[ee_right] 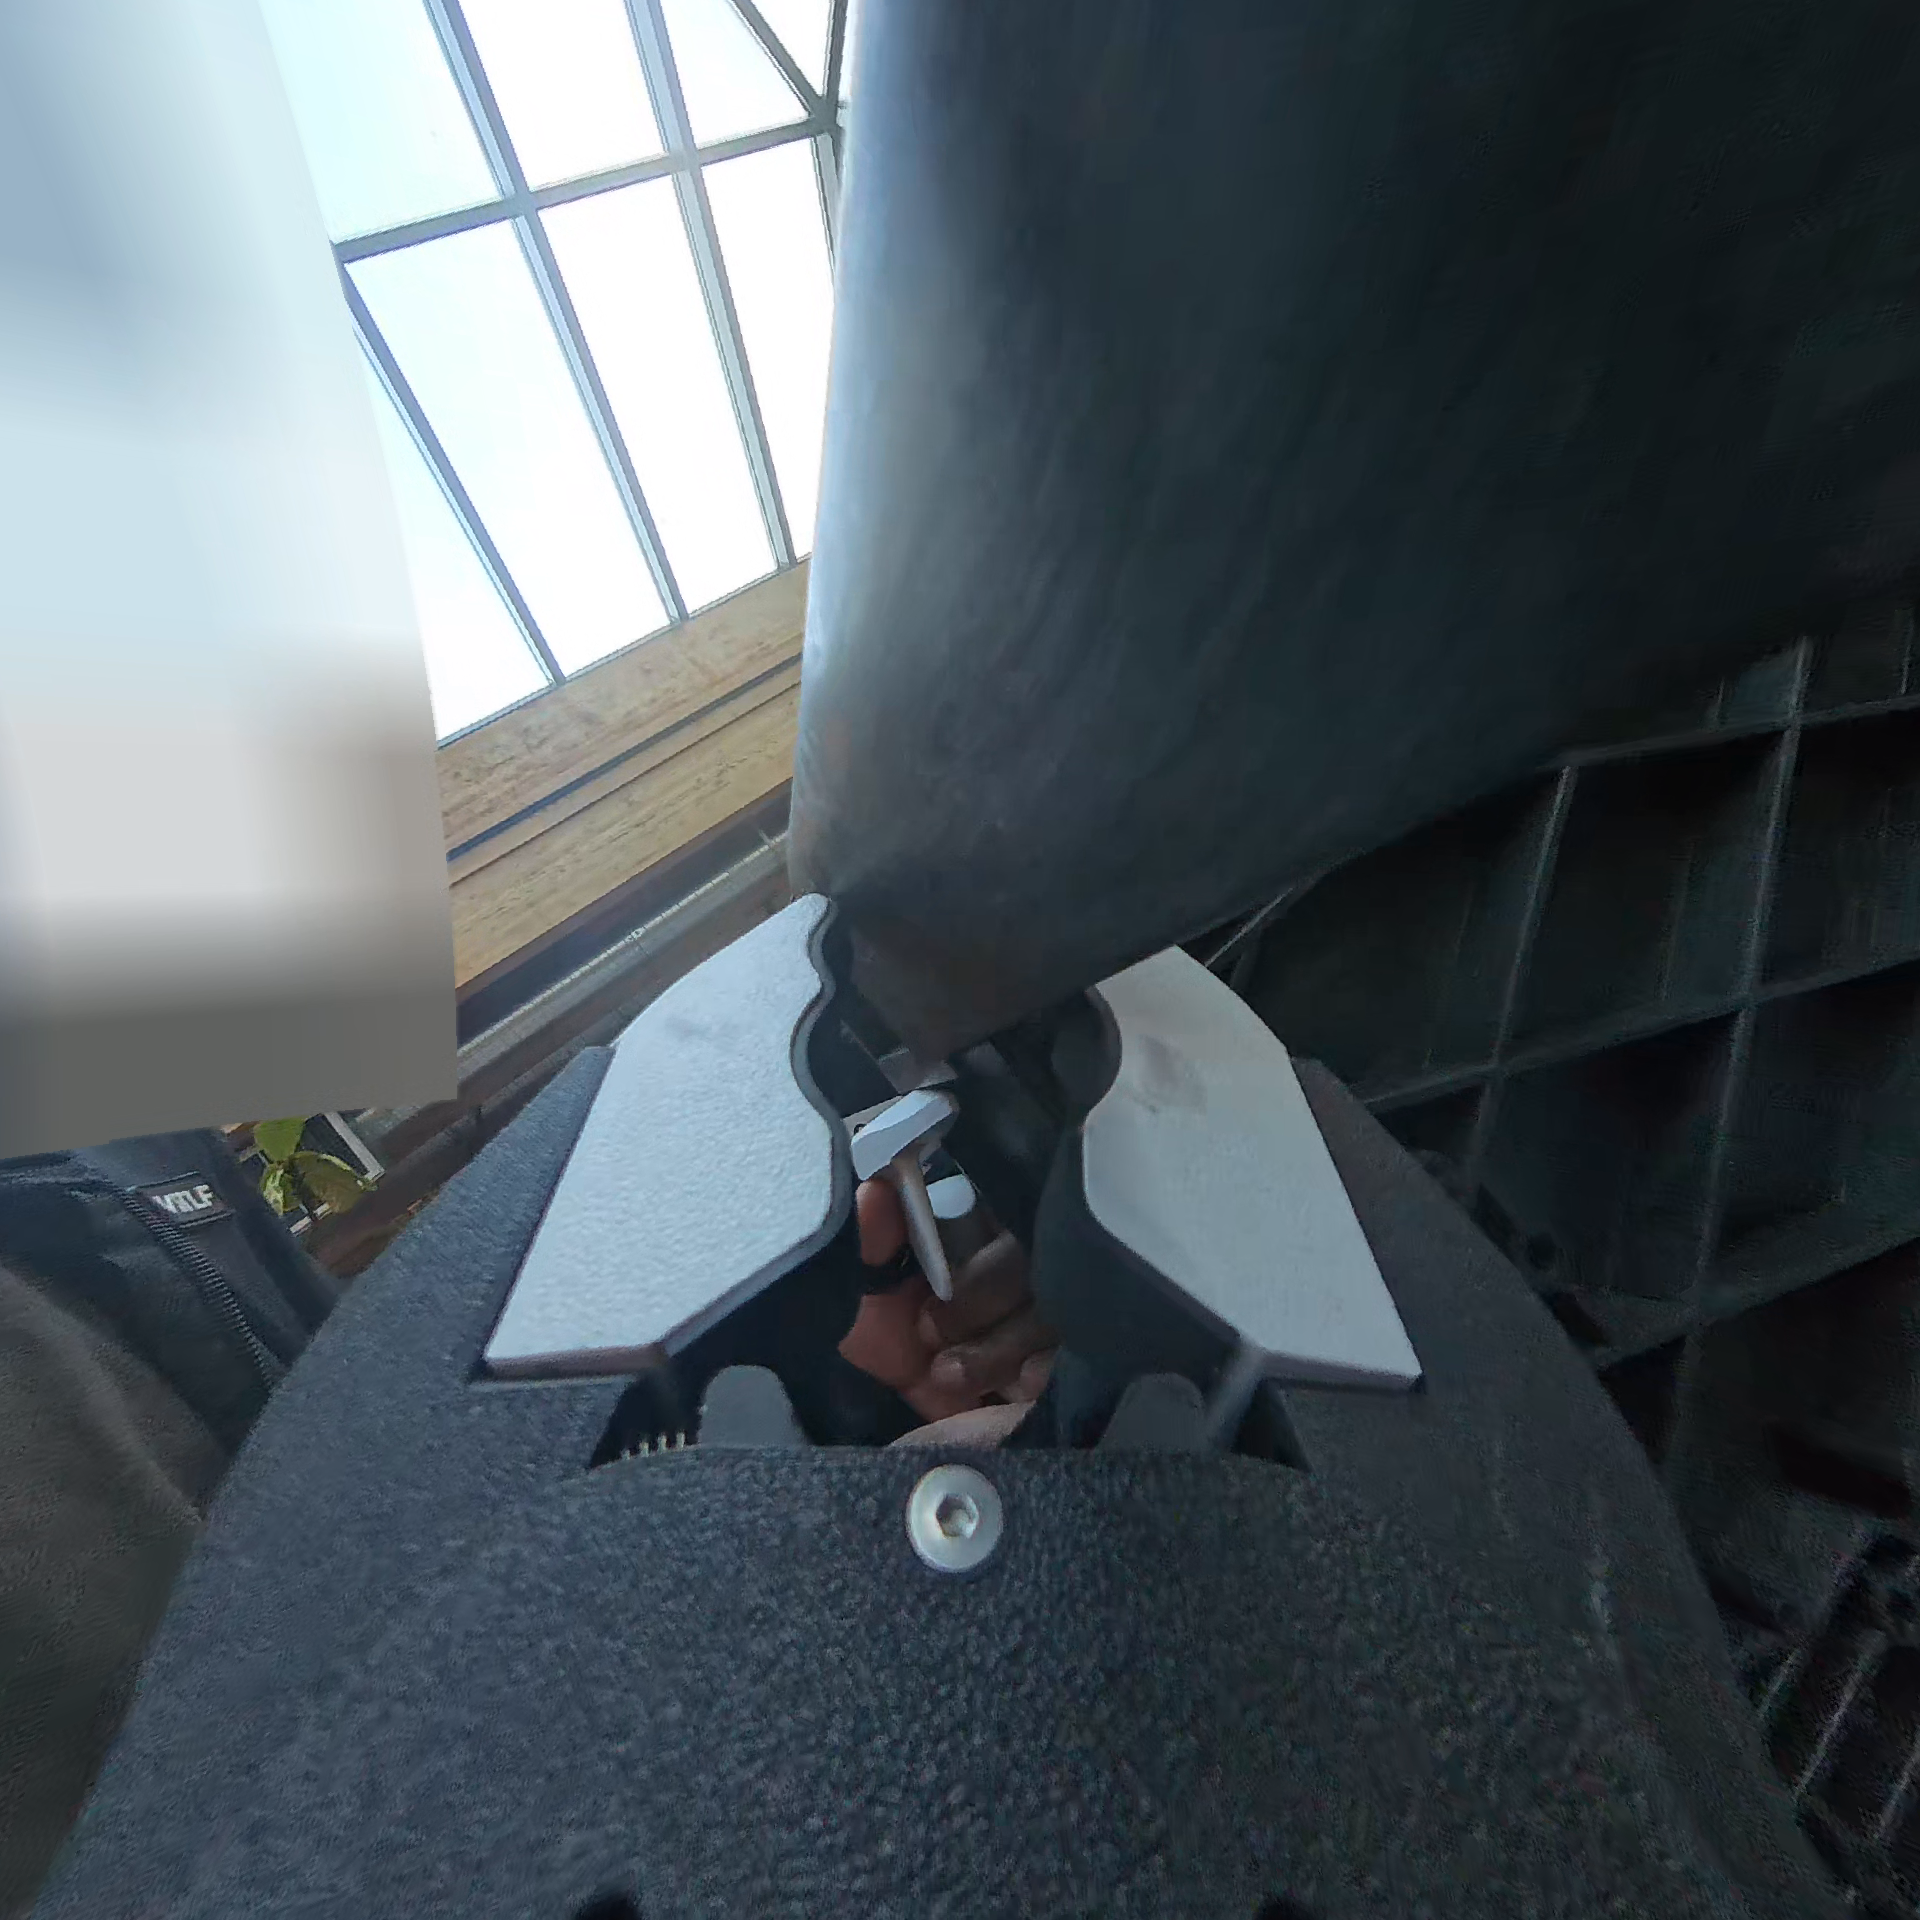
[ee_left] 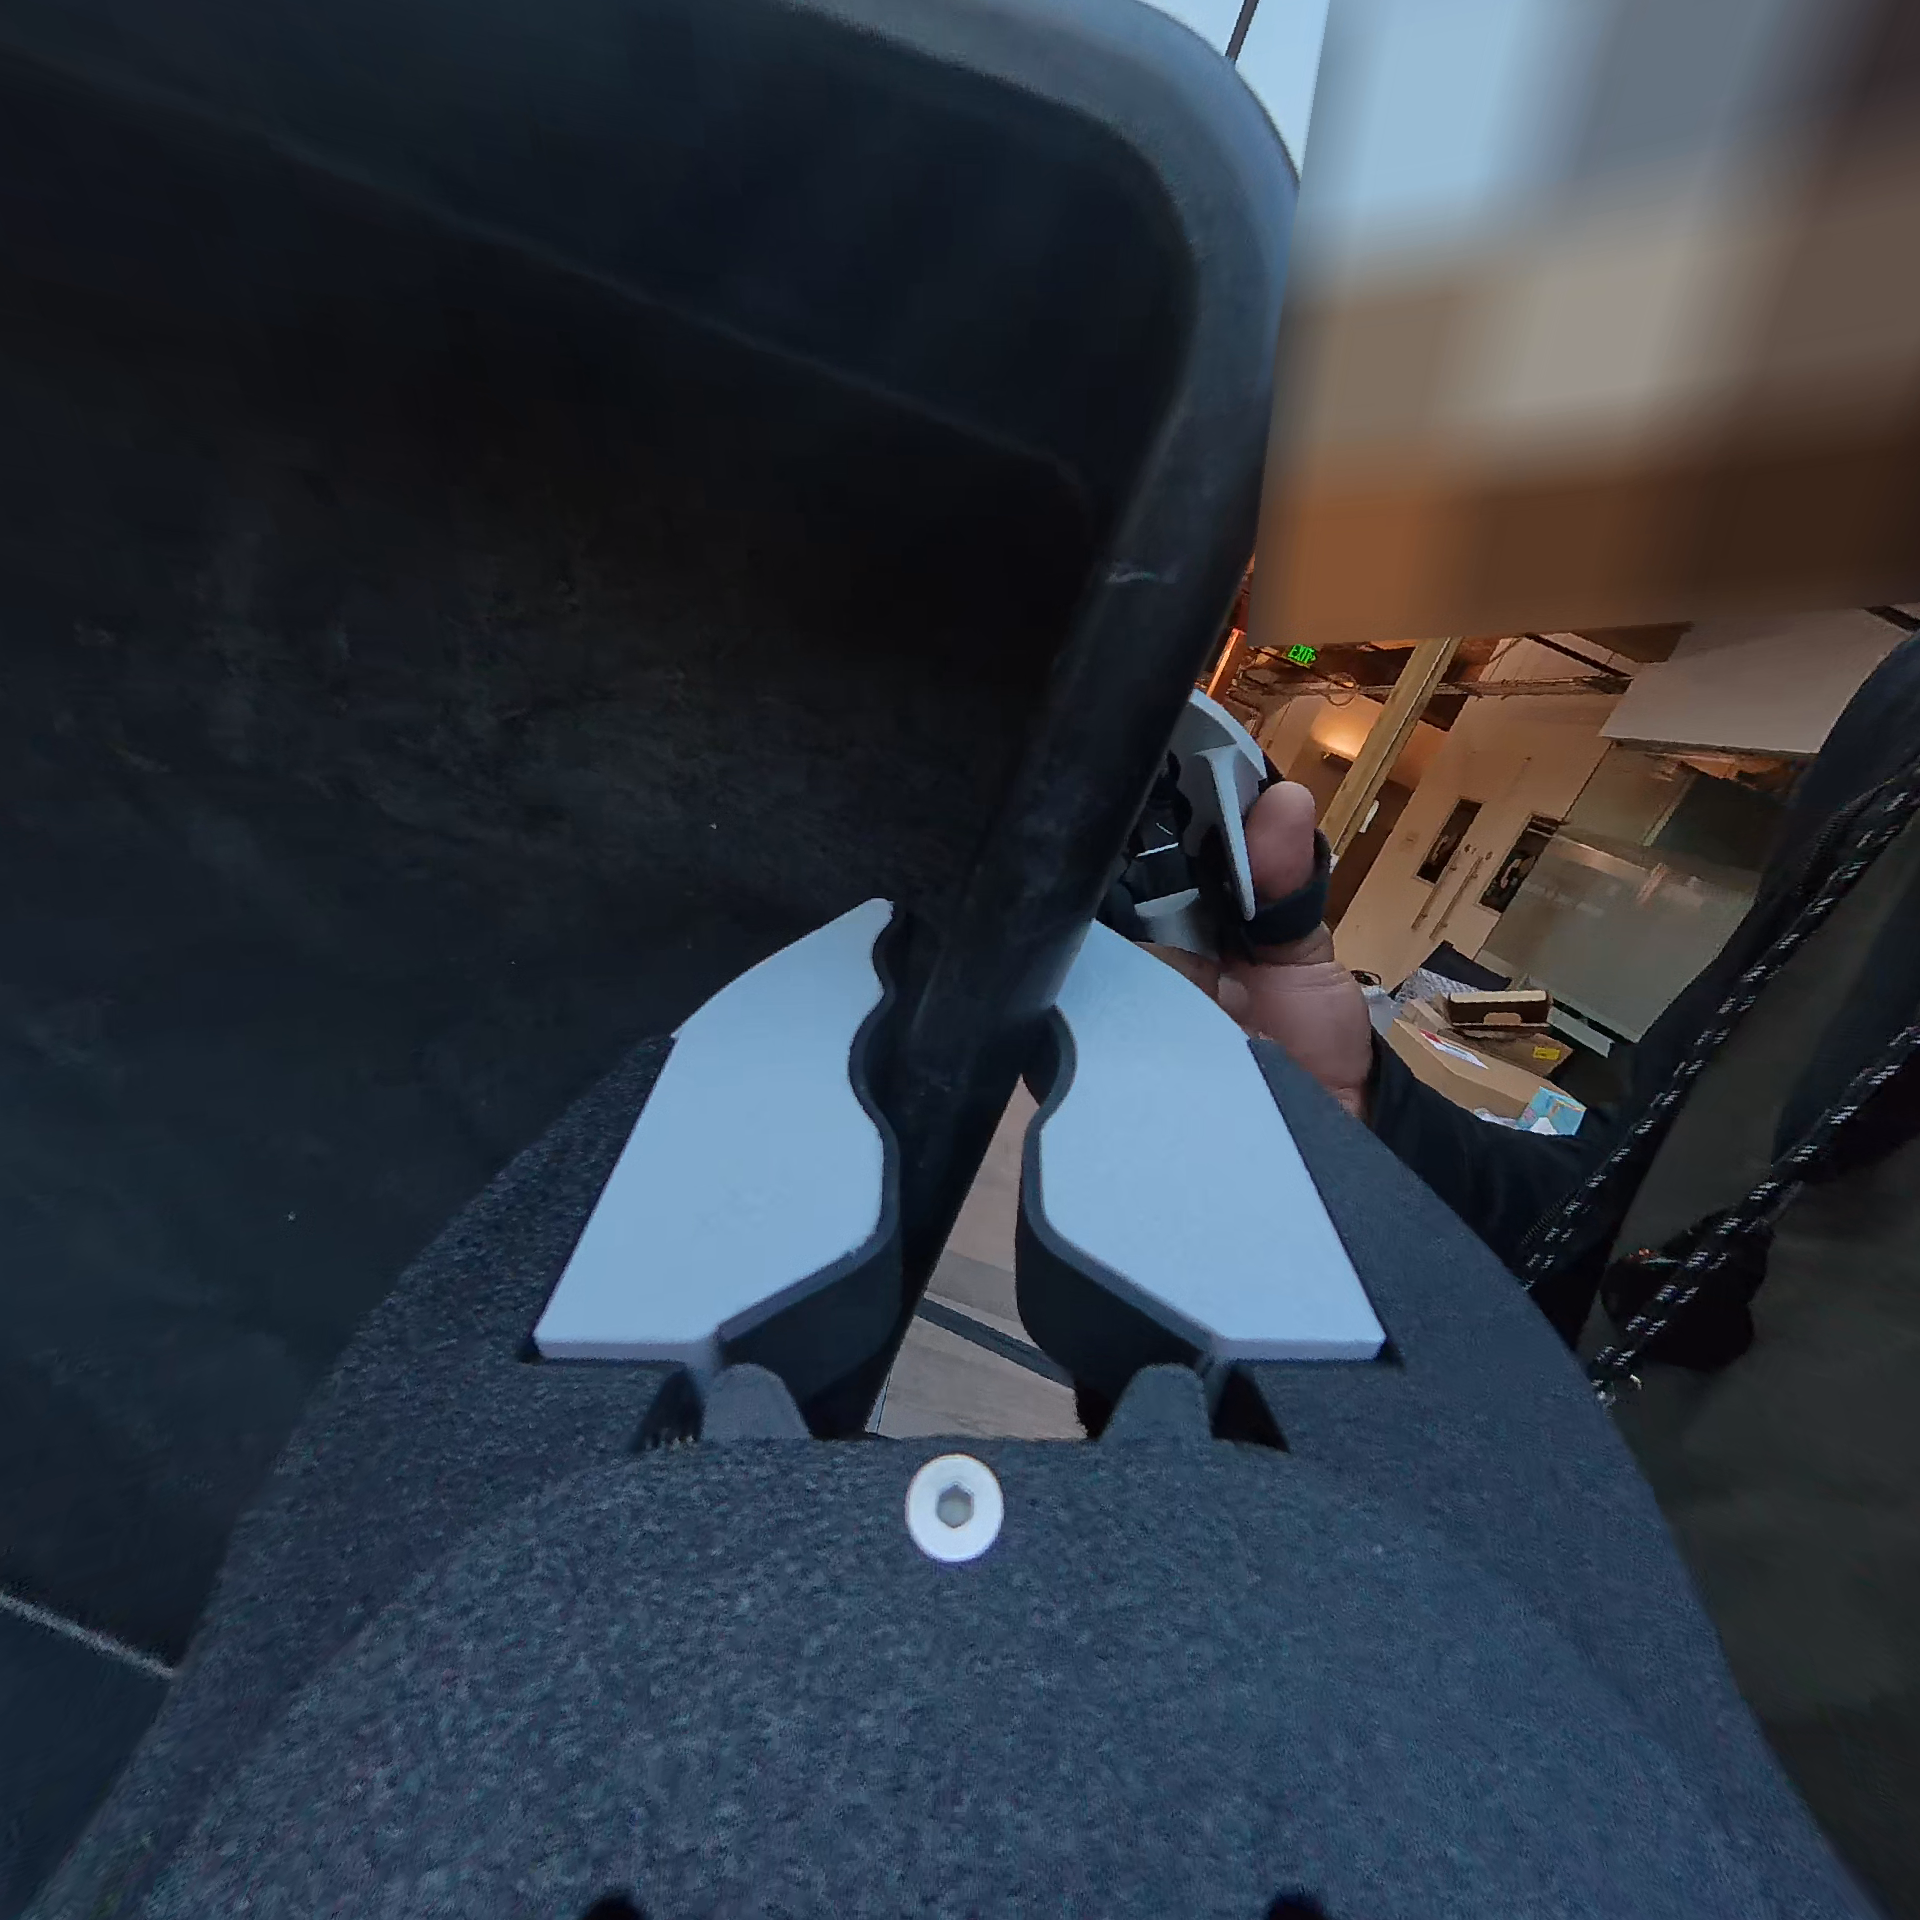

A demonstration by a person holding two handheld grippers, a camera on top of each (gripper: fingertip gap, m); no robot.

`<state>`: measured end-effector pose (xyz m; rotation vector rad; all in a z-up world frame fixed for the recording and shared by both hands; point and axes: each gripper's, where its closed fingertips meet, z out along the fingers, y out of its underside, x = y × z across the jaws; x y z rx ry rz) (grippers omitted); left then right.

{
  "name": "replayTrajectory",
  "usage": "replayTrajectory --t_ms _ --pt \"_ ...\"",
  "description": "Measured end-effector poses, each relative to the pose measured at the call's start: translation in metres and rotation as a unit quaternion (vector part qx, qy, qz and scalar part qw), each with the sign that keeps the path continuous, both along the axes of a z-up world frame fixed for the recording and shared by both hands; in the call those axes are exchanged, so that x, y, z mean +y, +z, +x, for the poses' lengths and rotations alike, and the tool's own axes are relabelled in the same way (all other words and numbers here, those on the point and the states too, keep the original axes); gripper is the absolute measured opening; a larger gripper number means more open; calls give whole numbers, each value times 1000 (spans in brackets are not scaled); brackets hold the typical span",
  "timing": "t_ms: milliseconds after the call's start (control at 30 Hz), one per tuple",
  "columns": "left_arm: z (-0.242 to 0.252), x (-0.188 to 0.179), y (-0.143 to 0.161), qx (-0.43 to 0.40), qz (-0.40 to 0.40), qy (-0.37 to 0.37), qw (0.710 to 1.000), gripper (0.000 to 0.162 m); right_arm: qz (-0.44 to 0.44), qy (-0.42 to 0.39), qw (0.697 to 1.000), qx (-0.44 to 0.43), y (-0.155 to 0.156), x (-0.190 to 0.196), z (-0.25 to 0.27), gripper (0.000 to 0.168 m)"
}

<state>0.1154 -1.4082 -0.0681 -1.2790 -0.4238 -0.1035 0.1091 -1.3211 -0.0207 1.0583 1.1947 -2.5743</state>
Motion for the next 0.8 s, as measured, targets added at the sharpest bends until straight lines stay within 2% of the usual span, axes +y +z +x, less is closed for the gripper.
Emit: replayTrajectory --t_ms 500,800 --pt "-2 -8 9 -3 2 2 1000 18 19 -16 1000 12 -4 -2 -6 44" --pt "-1 0 11 -3 0 -1 1000 18 22 1 999 26 -2 -6 -8 43"
